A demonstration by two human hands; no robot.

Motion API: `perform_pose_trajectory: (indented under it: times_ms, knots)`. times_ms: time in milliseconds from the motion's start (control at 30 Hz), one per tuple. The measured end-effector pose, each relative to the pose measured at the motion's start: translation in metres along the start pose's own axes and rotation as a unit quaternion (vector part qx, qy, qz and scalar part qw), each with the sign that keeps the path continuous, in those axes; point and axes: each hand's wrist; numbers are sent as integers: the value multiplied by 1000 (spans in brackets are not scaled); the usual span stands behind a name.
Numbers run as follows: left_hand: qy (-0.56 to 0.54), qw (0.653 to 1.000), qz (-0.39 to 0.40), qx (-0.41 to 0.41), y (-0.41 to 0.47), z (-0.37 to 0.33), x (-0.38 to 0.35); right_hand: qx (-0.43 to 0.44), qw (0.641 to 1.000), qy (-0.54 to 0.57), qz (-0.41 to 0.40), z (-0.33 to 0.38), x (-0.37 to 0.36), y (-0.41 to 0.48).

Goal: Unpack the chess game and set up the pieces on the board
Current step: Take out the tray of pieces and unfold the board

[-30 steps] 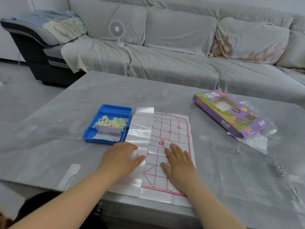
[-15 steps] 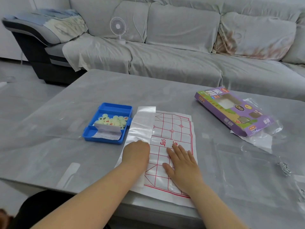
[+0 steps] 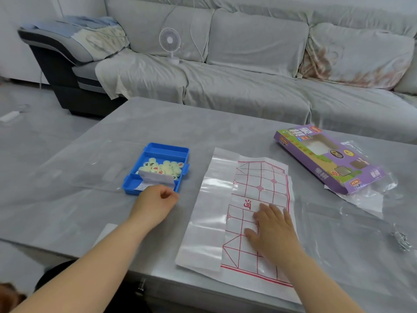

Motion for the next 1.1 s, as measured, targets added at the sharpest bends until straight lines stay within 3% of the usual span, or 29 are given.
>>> perform_pose_trajectory:
  times_ms: [100, 233, 367, 867, 1100]
  knots:
    - [-3, 998, 33, -61, -11, -19, -8, 49, 997, 44, -32, 18, 3, 14]
    - [140, 976, 94, -139, -17, -40, -38, 96, 991, 87, -15, 35, -7, 23]
    - [212, 963, 95, -137, 2, -47, -60, 97, 992, 77, -15, 28, -18, 26]
    - [432, 888, 34, -155, 61, -92, -93, 117, 967, 209, -83, 22, -32, 16]
    - [381, 914, 30, -134, 63, -86, -91, 133, 975, 123, -126, 28, -34, 17]
Point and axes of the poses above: each hand's wrist, its own y-axis towards the middle knuckle, its own x-axis out of the back of the hand, z = x × y, and after that the axes turned 2 degrees about -x, right-handed
